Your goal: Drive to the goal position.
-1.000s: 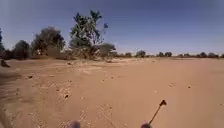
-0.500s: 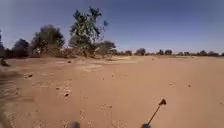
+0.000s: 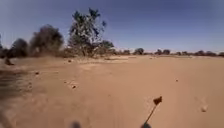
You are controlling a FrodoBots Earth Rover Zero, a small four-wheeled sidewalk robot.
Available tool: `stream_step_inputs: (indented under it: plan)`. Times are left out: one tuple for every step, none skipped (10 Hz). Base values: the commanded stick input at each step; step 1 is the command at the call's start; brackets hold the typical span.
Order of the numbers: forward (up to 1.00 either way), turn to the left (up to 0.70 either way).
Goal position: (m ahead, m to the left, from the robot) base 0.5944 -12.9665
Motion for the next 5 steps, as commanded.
stream_step_inputs:
  plan:
    - [-1.0, 0.0]
    - [-1.0, 0.0]
    - [-1.0, 0.0]
    - [-1.0, 0.0]
    - [-1.0, 0.0]
